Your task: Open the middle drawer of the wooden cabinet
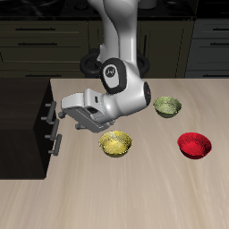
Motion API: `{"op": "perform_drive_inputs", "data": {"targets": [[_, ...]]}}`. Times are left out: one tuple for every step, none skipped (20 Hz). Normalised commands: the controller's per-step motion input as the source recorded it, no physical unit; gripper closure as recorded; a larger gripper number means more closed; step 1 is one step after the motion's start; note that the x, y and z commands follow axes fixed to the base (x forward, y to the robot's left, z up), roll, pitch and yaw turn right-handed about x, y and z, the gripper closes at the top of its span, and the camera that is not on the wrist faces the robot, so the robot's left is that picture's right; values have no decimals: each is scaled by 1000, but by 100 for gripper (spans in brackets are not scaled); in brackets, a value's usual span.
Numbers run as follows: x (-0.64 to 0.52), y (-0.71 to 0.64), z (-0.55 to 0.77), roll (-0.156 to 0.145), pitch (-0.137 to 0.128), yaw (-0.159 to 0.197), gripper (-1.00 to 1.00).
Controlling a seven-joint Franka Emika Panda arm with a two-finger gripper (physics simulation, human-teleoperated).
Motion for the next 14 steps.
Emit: {"op": "perform_drive_inputs", "data": {"targets": [[-112,-135,189,-110,-145,58,-100],[143,-93,17,-42,16,-63,-100],[84,-25,-51,3,8,31,-100],[51,-151,-73,-15,84,-45,-100],[-196,-146,2,-51,-79,63,-100],[0,0,0,0,0,0,-100],[262,-210,-49,-30,54,-50,-100],[-69,-101,3,-32,-18,23,-100],[-145,-40,50,17,4,-41,-100],[65,-30,30,0,-11,20,-100],[12,-24,103,4,-46,-6,-100],[-63,-179,123,-74,-25,-12,-100],[143,-54,-27,32,56,-42,-100],[52,-138,41,-31,-39,46,-100]]}}
